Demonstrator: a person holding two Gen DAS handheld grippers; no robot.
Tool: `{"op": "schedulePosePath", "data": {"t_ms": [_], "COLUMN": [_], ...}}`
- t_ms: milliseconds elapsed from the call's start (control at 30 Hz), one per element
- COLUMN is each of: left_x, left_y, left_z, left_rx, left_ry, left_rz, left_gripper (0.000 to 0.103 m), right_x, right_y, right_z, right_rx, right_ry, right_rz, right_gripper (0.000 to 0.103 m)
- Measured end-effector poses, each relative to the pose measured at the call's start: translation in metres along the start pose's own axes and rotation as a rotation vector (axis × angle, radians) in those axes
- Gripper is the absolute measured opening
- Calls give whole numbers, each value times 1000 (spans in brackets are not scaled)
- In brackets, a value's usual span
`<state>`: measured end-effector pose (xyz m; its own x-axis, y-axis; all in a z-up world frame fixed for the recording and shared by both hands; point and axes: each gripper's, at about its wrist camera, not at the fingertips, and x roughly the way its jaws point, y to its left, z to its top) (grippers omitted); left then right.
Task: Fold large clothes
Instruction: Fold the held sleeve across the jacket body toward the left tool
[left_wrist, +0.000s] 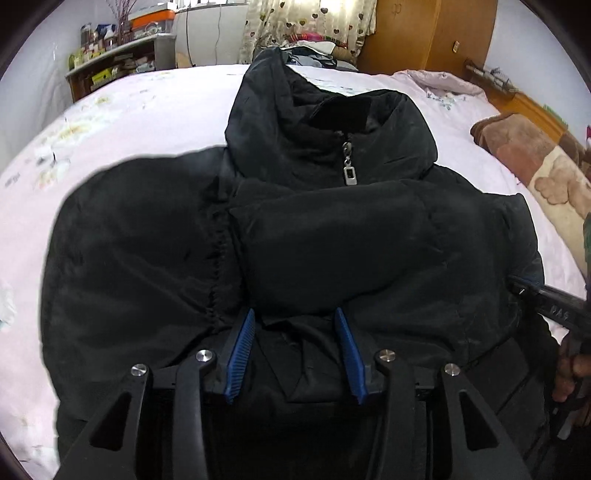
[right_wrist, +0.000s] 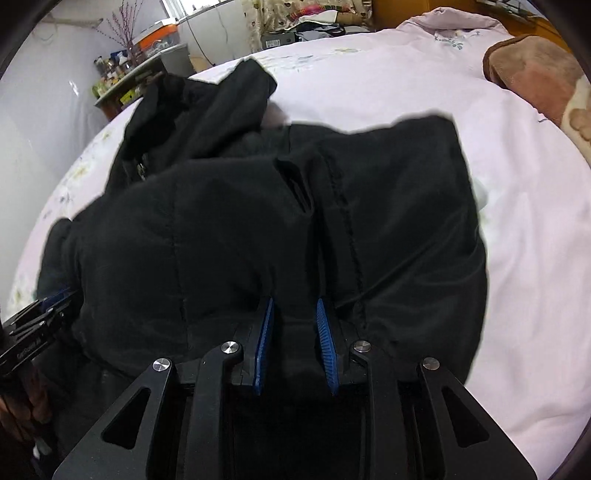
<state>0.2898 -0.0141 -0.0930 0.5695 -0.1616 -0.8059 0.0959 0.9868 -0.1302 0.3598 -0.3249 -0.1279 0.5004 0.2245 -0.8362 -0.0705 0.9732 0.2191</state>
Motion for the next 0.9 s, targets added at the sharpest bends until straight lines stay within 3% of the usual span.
{"op": "schedulePosePath", "data": {"t_ms": [133, 233, 300, 400, 467, 533, 700, 900], "left_x": [-5, -27, -41, -50, -35, -6, 33, 43], "left_y": [-5, -1, 0, -6, -8, -4, 4, 0], "left_z": [2, 11, 23, 46, 59, 61, 43, 35], "left_rx": [7, -39, -45, -15, -4, 0, 18, 20], "left_ry": [4, 8, -38, -121, -117, -57, -39, -53], "left_rz": [19, -29, -59, -36, 2, 57, 57, 66], "left_gripper": [48, 46, 46, 46, 46, 46, 49, 49], "right_x": [1, -30, -53, -65, -57, -42, 8, 26], "right_y": [1, -5, -9, -19, -28, -37, -48, -47], "right_z": [3, 15, 24, 47, 61, 70, 72, 52], "right_rx": [-8, 12, 6, 7, 8, 22, -14, -23], "right_ry": [8, -39, -117, -165, -163, -142, -49, -58], "right_rz": [-19, 13, 20, -18, -54, -78, -149, -192], "right_gripper": [24, 24, 24, 25, 25, 25, 24, 23]}}
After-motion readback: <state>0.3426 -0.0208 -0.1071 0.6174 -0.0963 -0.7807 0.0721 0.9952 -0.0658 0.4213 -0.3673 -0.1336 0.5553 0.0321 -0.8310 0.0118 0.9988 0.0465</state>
